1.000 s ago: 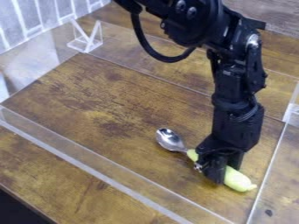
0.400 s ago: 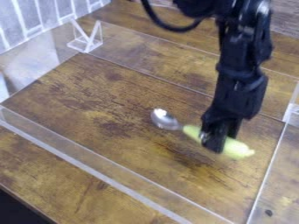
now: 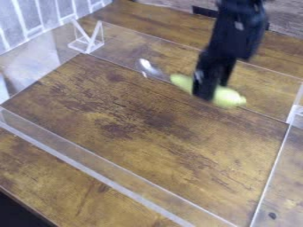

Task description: Move the green spoon to the left

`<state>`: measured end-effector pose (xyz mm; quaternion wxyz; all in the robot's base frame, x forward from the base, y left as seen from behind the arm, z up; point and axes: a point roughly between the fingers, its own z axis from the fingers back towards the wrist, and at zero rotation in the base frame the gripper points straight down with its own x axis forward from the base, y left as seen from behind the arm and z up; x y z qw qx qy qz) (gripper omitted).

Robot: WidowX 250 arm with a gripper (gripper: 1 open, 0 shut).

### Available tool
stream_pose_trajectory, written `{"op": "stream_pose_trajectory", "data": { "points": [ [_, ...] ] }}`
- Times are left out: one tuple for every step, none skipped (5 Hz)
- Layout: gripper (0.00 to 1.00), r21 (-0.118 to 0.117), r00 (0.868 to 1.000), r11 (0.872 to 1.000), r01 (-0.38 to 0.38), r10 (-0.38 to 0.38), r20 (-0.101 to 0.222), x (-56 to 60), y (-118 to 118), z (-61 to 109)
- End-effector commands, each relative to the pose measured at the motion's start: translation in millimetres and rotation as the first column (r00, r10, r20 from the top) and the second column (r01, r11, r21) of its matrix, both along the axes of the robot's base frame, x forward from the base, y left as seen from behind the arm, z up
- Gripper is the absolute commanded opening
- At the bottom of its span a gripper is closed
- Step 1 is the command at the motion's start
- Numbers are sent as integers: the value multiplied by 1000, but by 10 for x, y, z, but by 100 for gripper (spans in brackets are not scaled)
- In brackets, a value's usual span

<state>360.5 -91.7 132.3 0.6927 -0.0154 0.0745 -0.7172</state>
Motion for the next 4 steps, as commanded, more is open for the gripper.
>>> {"op": "stream_pose_trajectory", "data": {
  "points": [
    [0, -9, 983, 992, -124, 124, 132, -22, 495, 447],
    [0, -18, 977, 988, -154, 155, 143, -230, 906, 347],
    [0, -25, 970, 983, -182, 184, 158, -417, 1345, 278],
    [0, -39, 966, 983, -182, 186, 179, -401, 1729, 279]
  ]
}}
